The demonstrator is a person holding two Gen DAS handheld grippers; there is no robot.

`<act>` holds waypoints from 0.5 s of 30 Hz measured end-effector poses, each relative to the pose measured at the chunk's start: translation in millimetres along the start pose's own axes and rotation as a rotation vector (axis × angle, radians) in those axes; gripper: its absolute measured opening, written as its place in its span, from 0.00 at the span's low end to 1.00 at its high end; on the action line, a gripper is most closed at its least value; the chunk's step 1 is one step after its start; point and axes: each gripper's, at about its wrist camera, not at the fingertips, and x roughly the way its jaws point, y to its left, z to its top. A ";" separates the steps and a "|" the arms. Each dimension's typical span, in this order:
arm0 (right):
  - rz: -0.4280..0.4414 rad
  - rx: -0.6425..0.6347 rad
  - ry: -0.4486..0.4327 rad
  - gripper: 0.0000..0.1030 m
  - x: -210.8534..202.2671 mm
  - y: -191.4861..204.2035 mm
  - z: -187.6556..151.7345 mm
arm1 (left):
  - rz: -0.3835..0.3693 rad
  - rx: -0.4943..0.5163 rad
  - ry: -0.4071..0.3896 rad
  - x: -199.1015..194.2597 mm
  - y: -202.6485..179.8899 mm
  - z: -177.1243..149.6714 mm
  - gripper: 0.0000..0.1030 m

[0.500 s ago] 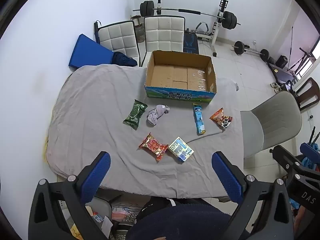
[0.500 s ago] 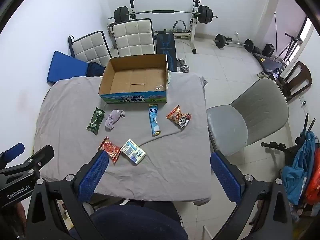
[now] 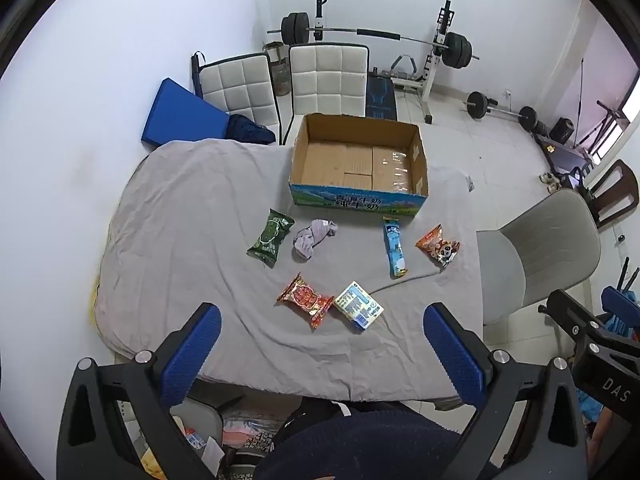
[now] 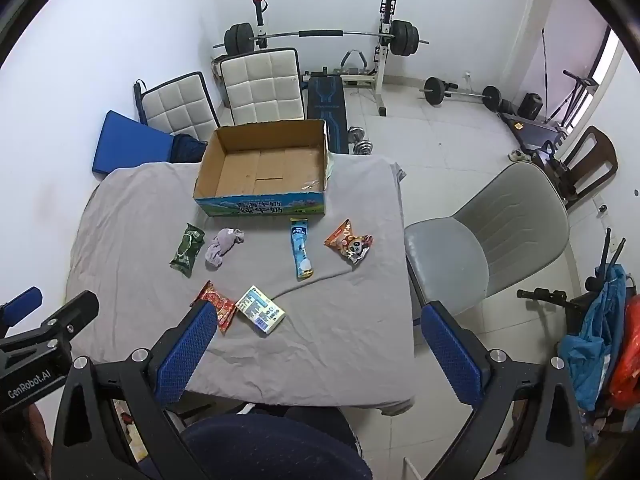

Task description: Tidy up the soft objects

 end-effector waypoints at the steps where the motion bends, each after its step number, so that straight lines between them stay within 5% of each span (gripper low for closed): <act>1: -0.002 0.000 -0.004 1.00 -2.0 0.1 0.2 | 0.000 -0.002 -0.002 -1.1 0.6 0.4 1.00; 15: -0.022 -0.008 -0.025 1.00 -21.7 -2.1 2.4 | -0.018 0.008 -0.018 -4.6 -5.9 -1.0 1.00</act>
